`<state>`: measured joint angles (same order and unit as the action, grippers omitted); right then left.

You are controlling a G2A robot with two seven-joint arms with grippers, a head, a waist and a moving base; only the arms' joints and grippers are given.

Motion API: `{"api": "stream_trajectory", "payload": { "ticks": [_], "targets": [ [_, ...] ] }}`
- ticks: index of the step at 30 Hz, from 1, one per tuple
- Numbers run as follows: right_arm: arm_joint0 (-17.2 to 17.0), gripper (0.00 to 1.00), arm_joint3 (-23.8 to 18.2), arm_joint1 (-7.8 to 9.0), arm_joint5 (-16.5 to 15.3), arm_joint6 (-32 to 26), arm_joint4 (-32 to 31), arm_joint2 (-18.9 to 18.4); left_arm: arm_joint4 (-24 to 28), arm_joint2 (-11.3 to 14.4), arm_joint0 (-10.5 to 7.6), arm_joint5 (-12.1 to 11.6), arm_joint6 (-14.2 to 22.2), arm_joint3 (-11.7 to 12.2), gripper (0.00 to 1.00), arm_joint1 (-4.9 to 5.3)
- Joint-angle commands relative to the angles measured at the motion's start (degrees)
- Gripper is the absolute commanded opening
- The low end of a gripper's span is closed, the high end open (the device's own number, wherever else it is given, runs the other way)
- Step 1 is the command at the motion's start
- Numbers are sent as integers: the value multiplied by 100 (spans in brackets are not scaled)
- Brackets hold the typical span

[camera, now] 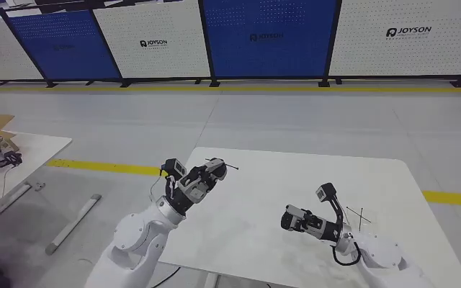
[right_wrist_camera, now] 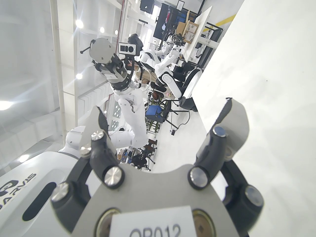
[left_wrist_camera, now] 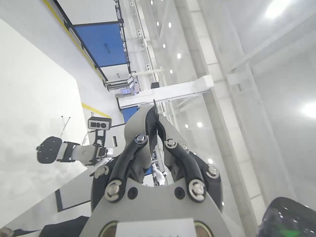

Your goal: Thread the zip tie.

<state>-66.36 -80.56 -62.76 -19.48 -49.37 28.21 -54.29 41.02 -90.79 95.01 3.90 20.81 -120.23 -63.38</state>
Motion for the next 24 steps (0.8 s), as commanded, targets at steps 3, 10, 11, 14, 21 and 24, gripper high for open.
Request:
{"api": "stream_trajectory", "payload": {
  "ticks": [3,10,11,14,21,24],
  "targets": [
    [0,100,0,0,0,0,0,0,-312,-104,-47,-258,-804,-10,0,-32],
    [0,100,0,0,0,0,0,0,-335,-101,-48,-257,-822,5,0,-33],
    [0,100,0,0,0,0,0,0,-486,-79,-54,-259,-870,37,0,-34],
    [0,100,0,0,0,0,0,0,-929,156,-52,-182,-903,277,0,-40],
    [0,100,0,0,0,0,0,0,-1639,439,-60,-158,-705,720,0,-37],
    [0,100,0,0,0,0,0,0,-1463,486,-21,44,-425,842,0,-34]
  ]
}}
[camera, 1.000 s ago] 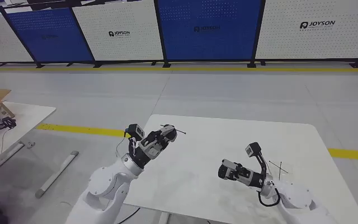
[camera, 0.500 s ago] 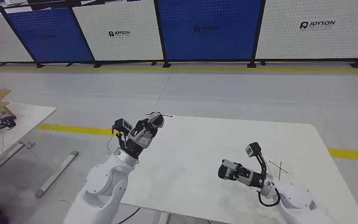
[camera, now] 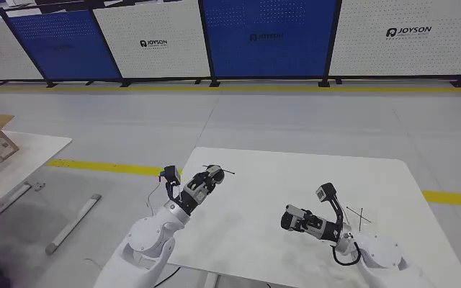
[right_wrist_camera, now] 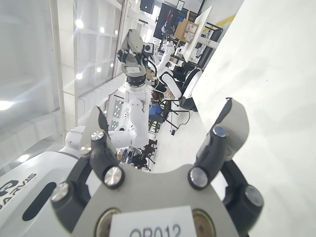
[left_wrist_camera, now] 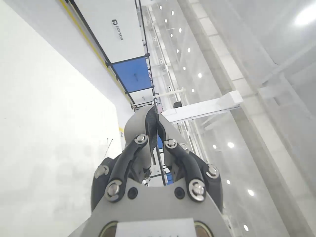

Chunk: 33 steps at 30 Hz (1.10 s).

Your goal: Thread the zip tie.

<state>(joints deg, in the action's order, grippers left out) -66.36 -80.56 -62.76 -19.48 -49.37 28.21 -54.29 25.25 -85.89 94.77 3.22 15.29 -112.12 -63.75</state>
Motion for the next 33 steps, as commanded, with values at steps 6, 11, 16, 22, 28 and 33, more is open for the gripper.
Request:
{"api": "stream_trajectory", "payload": {
  "ticks": [6,11,16,22,28,33],
  "targets": [
    [0,100,0,0,0,0,0,0,125,-44,23,105,208,58,0,7],
    [0,100,0,0,0,0,0,0,122,-41,20,104,196,63,0,6],
    [0,100,0,0,0,0,0,0,469,-57,-46,24,52,-11,0,-26],
    [0,100,0,0,0,0,0,0,1488,-392,-9,-189,-27,-254,0,-68],
    [0,100,0,0,0,0,0,0,1556,-480,23,-195,-29,-312,0,-71],
    [0,100,0,0,0,0,0,0,1435,-432,5,-200,-87,-267,0,-75]
  ]
}}
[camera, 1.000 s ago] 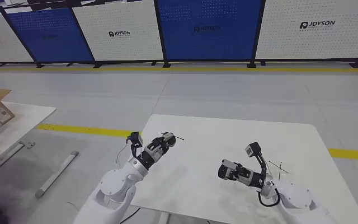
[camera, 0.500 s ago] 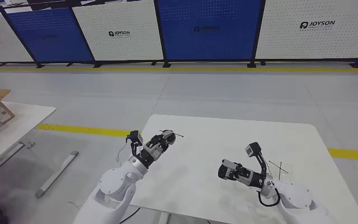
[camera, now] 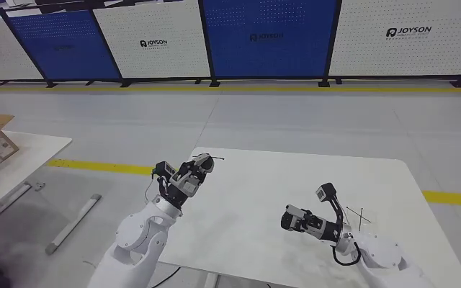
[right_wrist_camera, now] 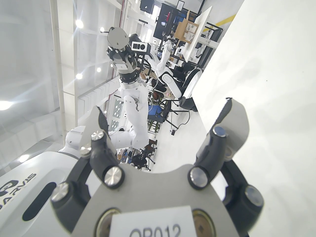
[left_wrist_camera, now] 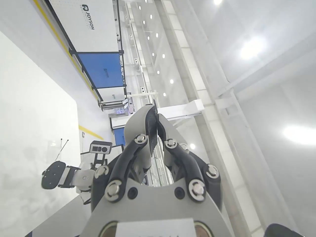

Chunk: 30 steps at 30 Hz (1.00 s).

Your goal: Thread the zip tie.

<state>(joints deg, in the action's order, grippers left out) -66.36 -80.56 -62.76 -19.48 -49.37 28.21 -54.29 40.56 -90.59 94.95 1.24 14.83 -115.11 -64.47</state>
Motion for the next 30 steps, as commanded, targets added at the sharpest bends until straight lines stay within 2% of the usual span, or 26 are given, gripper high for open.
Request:
{"api": "stream_trajectory", "payload": {
  "ticks": [1,9,11,16,18,19,30],
  "targets": [
    [0,100,0,0,0,0,0,0,-175,87,-24,27,-43,63,0,-5],
    [0,100,0,0,0,0,0,0,-1167,590,-151,210,18,606,0,-9],
    [0,100,0,0,0,0,0,0,-1617,701,-153,37,5,792,0,-6],
    [0,100,0,0,0,0,0,0,-1947,877,-163,113,196,1147,0,0],
    [0,100,0,0,0,0,0,0,-2138,939,-143,99,256,1175,0,6],
    [0,100,0,0,0,0,0,0,-2007,941,-140,122,301,1158,0,2],
    [0,100,0,0,0,0,0,0,-1953,973,-157,79,265,1148,0,-8]
  ]
}}
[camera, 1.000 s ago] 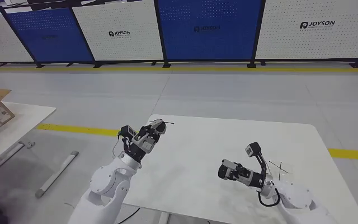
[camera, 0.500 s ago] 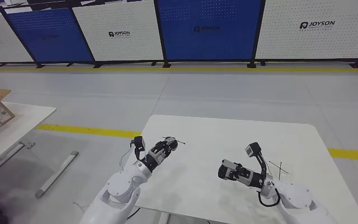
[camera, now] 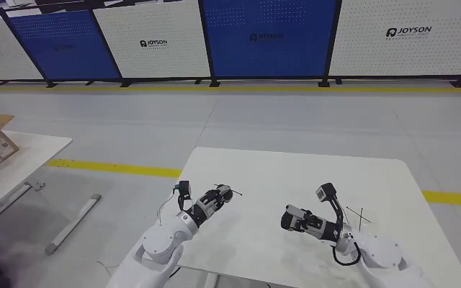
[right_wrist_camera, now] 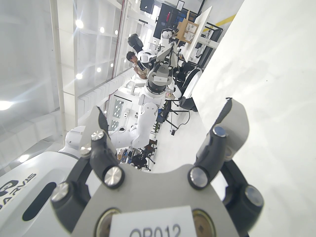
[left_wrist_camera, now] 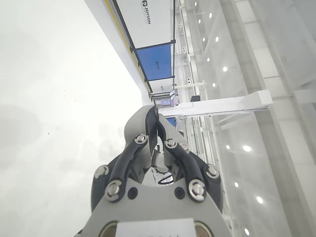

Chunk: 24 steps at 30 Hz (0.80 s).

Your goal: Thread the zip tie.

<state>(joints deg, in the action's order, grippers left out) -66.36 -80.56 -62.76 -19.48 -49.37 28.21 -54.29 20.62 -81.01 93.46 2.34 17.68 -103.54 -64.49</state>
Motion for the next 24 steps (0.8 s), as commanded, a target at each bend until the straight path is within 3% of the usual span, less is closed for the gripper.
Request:
{"api": "stream_trajectory", "payload": {
  "ticks": [1,6,12,16,24],
  "targets": [
    [0,100,0,0,0,0,0,0,195,-10,-10,-138,-107,-46,0,-18],
    [0,100,0,0,0,0,0,0,1030,-290,70,-661,-188,-372,0,-52],
    [0,100,0,0,0,0,0,0,1723,-780,373,-1255,2,-1001,0,-56],
    [0,100,0,0,0,0,0,0,1672,-955,512,-1191,167,-1194,0,-41],
    [0,100,0,0,0,0,0,0,1645,-936,503,-1162,166,-1175,0,-42]
  ]
}}
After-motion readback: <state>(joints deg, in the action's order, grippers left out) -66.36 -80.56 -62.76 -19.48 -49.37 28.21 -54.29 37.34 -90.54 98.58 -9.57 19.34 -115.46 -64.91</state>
